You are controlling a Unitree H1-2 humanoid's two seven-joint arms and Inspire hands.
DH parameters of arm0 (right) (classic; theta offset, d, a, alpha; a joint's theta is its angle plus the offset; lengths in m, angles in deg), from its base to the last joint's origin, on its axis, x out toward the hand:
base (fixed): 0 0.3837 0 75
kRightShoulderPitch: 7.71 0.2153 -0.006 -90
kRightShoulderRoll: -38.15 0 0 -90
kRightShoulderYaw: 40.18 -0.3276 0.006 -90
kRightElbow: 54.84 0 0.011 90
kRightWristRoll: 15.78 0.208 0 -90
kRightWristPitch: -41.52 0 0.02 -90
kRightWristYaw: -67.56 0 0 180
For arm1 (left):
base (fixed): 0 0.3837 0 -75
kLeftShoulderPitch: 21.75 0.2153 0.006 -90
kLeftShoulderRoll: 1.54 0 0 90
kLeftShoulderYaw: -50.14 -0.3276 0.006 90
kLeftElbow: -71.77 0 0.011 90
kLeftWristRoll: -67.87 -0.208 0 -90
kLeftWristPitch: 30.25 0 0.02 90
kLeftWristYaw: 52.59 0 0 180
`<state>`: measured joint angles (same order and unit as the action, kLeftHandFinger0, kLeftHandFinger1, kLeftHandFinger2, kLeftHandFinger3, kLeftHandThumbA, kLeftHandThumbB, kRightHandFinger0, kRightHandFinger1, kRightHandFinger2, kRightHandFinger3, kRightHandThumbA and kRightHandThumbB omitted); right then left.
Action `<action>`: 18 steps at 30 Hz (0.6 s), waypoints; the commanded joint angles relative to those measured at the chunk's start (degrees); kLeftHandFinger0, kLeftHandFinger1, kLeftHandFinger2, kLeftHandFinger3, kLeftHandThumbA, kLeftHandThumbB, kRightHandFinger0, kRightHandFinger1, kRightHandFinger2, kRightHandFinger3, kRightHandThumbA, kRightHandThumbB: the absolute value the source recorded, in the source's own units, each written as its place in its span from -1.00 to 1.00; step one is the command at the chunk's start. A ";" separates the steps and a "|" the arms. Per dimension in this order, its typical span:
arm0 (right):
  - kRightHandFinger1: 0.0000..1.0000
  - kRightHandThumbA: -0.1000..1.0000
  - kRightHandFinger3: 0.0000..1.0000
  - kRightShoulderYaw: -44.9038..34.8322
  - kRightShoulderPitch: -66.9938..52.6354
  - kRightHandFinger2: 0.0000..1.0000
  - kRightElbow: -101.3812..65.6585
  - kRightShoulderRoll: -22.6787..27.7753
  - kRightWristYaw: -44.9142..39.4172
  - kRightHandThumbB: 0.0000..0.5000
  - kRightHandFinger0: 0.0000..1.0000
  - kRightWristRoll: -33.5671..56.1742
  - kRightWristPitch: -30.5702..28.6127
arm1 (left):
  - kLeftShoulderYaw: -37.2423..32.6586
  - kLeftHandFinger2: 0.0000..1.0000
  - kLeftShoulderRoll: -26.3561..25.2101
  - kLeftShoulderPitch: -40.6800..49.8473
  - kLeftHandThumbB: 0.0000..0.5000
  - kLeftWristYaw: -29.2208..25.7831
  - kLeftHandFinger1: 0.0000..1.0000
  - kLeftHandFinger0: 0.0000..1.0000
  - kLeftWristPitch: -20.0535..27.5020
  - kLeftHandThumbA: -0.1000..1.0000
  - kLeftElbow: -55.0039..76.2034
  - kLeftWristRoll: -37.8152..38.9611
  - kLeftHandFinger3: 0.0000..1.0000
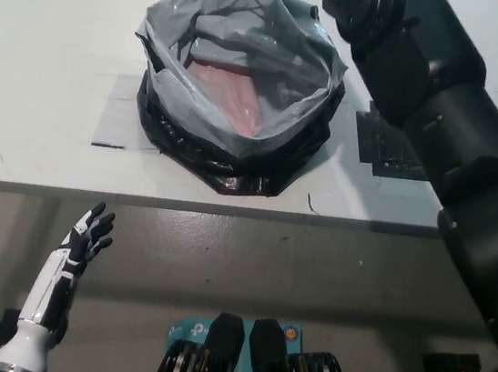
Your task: Use the right hand to pick up a rubix's cube and place it into a plastic bag and lift the bag
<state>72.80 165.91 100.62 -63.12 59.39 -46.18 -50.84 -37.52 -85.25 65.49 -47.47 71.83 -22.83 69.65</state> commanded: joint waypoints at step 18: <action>0.77 -0.49 1.00 2.88 -8.98 1.00 -2.71 -1.82 -2.58 0.11 0.06 -0.20 -0.71 | -0.03 1.00 -0.47 0.67 -0.16 0.74 1.00 0.96 0.65 1.00 1.76 0.59 1.00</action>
<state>74.57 155.31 99.43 -63.85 59.10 -46.37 -50.38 -37.44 -85.25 65.31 -47.37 71.84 -22.83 69.75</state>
